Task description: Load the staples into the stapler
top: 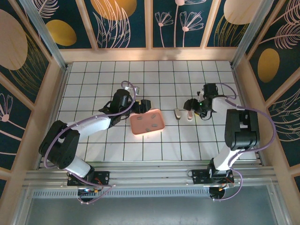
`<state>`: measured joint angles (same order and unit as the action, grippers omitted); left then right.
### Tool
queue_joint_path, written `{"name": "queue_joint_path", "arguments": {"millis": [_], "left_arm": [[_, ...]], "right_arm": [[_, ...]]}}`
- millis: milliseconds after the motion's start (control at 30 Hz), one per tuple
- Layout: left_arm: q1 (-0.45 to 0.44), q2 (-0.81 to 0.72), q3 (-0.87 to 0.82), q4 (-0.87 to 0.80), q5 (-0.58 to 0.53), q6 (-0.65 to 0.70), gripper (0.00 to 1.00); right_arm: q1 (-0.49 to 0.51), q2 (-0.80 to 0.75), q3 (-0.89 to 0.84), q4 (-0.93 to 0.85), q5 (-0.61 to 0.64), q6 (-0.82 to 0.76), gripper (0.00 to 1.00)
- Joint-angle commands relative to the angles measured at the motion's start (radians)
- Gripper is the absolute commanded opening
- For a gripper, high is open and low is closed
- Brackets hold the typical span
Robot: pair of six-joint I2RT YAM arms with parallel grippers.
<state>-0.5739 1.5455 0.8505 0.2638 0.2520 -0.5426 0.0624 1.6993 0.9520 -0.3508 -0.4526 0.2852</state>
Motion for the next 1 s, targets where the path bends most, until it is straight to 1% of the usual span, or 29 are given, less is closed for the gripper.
{"name": "queue_joint_path", "arguments": {"millis": [0,133,367,500,633,733,833,967], "left_arm": [[0.009,-0.022,-0.011,0.0,-0.009,0.02,0.79],[0.008,-0.015,-0.008,-0.001,-0.003,0.02,0.79],[0.008,-0.019,-0.005,-0.008,-0.001,0.024,0.79],[0.008,-0.028,-0.006,-0.018,-0.008,0.029,0.79],[0.008,-0.041,-0.01,-0.023,-0.018,0.029,0.79],[0.01,-0.06,-0.014,-0.027,-0.039,0.031,0.8],[0.023,-0.096,-0.02,-0.05,-0.082,0.045,0.81],[0.073,-0.183,-0.04,-0.087,-0.182,0.055,0.87]], "right_arm": [[0.002,-0.006,-0.023,0.054,-0.073,0.035,0.72],[0.025,-0.007,-0.035,0.06,-0.076,0.043,0.71],[0.04,-0.012,-0.022,0.037,-0.03,0.032,0.7],[0.042,-0.02,0.013,-0.03,0.069,0.013,0.7],[0.043,-0.067,0.05,-0.075,0.114,-0.002,0.71],[0.041,-0.109,0.075,-0.094,0.149,-0.024,0.7],[0.03,-0.158,0.087,-0.073,0.193,-0.049,0.7],[0.0,-0.228,0.084,0.003,0.227,-0.069,0.69]]}}
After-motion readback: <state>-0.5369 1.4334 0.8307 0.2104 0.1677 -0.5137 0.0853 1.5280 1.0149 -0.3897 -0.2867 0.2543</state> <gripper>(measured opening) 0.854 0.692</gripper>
